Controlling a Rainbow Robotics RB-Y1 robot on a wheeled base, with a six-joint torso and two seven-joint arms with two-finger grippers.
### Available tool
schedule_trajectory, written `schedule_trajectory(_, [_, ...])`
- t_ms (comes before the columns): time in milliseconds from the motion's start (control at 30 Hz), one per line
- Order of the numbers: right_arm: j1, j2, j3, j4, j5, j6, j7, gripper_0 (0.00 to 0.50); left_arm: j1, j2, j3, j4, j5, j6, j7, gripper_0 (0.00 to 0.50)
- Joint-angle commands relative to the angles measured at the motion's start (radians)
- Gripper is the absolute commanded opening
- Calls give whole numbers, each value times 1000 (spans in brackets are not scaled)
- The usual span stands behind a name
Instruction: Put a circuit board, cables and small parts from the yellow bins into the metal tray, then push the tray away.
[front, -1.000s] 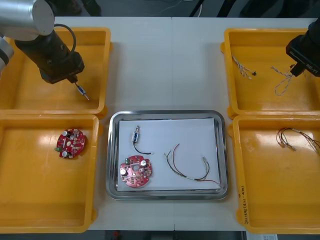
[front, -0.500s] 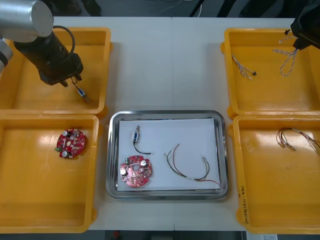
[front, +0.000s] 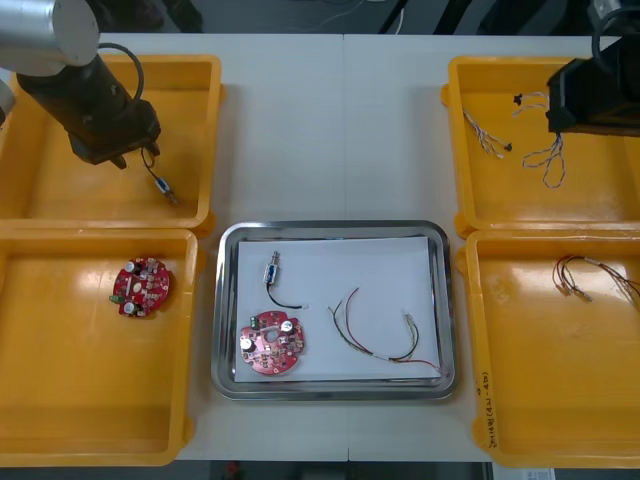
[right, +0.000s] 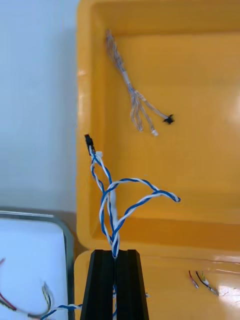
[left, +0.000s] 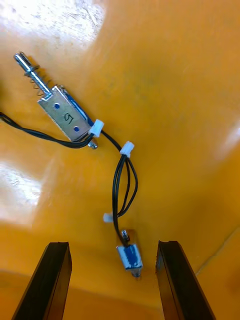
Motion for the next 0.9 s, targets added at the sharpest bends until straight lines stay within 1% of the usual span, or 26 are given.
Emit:
schedule_trajectory(33, [22,-89,128,-134,-94,3,34,0,-1,69,51,-80,-5,75,-37,500])
schedule_trajectory(200, [22,-119,215,-207,-177,3,41,0,-1,75,100,-129,-14,151,-33,500])
schedule_trajectory(333, [22,-142,283,-253,-221,3,52,0,4,77,140,-171,-28,205,-27,500])
schedule_trajectory(400, [22,-145,317,-270,-229,3,54,0,21,75,167,-209,-37,223,-23,500])
schedule_trajectory(433, [22,-145,340,-282,-226,3,57,0,39,75,187,-240,-42,231,-22,500])
schedule_trajectory(467, [22,-145,340,-282,-226,3,57,0,39,75,187,-240,-42,231,-22,500])
schedule_trajectory(500, [22,-145,377,-307,-212,-24,64,0,75,77,204,-296,-47,239,-17,500])
schedule_trajectory(667, [11,-145,478,-351,-169,-93,89,0,131,75,216,-388,-62,240,4,500])
schedule_trajectory(767, [-15,-139,561,-365,-117,-128,162,0,159,71,216,-439,-74,240,42,500])
schedule_trajectory(900, [-38,-115,620,-356,-82,-159,256,0,194,55,218,-511,-86,240,104,500])
